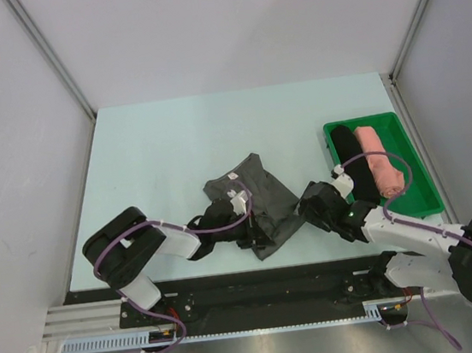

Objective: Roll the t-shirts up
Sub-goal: Roll the T-shirt to the center of the board.

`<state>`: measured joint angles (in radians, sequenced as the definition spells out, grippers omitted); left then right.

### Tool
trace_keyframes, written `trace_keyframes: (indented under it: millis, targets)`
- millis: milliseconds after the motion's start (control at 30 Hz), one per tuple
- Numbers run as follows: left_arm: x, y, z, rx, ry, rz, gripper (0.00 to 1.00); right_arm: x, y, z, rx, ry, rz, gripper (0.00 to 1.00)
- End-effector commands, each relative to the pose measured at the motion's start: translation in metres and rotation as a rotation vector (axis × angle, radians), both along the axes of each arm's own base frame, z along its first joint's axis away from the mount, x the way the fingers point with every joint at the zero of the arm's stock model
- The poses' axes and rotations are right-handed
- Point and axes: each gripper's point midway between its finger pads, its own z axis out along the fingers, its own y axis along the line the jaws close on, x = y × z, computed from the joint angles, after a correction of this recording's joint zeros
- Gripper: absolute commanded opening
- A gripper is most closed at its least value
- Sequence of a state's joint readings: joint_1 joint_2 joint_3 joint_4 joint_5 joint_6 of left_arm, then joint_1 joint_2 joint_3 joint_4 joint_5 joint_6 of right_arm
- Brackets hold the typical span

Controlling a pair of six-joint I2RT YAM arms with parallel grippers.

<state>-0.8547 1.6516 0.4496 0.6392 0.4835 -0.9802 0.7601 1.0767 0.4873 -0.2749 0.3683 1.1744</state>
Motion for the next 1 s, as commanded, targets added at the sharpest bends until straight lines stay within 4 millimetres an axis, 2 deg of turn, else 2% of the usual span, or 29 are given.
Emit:
trace_keyframes:
  millis: [0, 100, 200, 233, 300, 333, 400, 467, 567, 600, 633, 700, 733, 800, 933, 967]
  targets:
    - [-0.001, 0.002, -0.004, 0.026, 0.044, -0.022, 0.0, 0.009, 0.008, -0.001, 0.02, -0.011, -0.025, 0.72]
    - [0.001, 0.003, -0.005, 0.042, 0.034, -0.032, 0.0, 0.012, 0.004, -0.004, 0.009, 0.011, -0.053, 0.67]
    - [0.002, 0.003, -0.004, 0.048, 0.02, -0.041, 0.01, 0.016, 0.002, -0.003, 0.004, 0.032, -0.079, 0.52]
    - [0.002, 0.003, -0.003, 0.051, 0.011, -0.048, 0.01, 0.012, -0.002, -0.011, -0.021, 0.074, -0.084, 0.4]
    - [0.003, 0.002, -0.002, 0.054, -0.002, -0.05, 0.02, 0.013, -0.006, -0.012, -0.036, 0.119, -0.106, 0.29]
    - [0.003, 0.004, -0.003, 0.063, -0.007, -0.054, 0.03, 0.011, -0.007, -0.019, -0.048, 0.155, -0.107, 0.17]
    - [0.004, 0.003, -0.001, 0.065, -0.022, -0.062, 0.04, 0.01, -0.011, -0.023, -0.053, 0.202, -0.121, 0.02]
    - [0.004, 0.004, 0.0, 0.077, -0.047, -0.077, 0.06, 0.008, -0.016, -0.03, -0.073, 0.241, -0.136, 0.0]
    - [0.005, 0.007, 0.004, 0.103, -0.105, -0.101, 0.13, 0.009, -0.023, -0.025, -0.124, 0.264, -0.166, 0.0]
    - [0.006, 0.007, 0.008, 0.105, -0.127, -0.103, 0.2, 0.004, -0.031, -0.026, -0.165, 0.284, -0.18, 0.0]
    - [0.007, 0.011, 0.006, 0.131, -0.154, -0.104, 0.23, 0.009, -0.029, -0.018, -0.162, 0.277, -0.19, 0.0]
    - [0.009, 0.008, 0.016, 0.136, -0.215, -0.111, 0.32, 0.007, -0.033, -0.017, -0.185, 0.289, -0.198, 0.0]
    - [0.009, 0.012, 0.013, 0.169, -0.241, -0.124, 0.34, 0.01, -0.032, -0.012, -0.182, 0.283, -0.201, 0.0]
    - [0.014, 0.009, 0.023, 0.189, -0.307, -0.112, 0.42, 0.008, -0.034, -0.012, -0.204, 0.304, -0.211, 0.0]
    - [0.022, 0.012, 0.035, 0.263, -0.427, -0.093, 0.48, 0.006, -0.036, -0.016, -0.24, 0.347, -0.216, 0.0]
    - [0.021, 0.008, 0.042, 0.266, -0.46, -0.099, 0.49, 0.006, -0.035, -0.016, -0.243, 0.353, -0.216, 0.0]
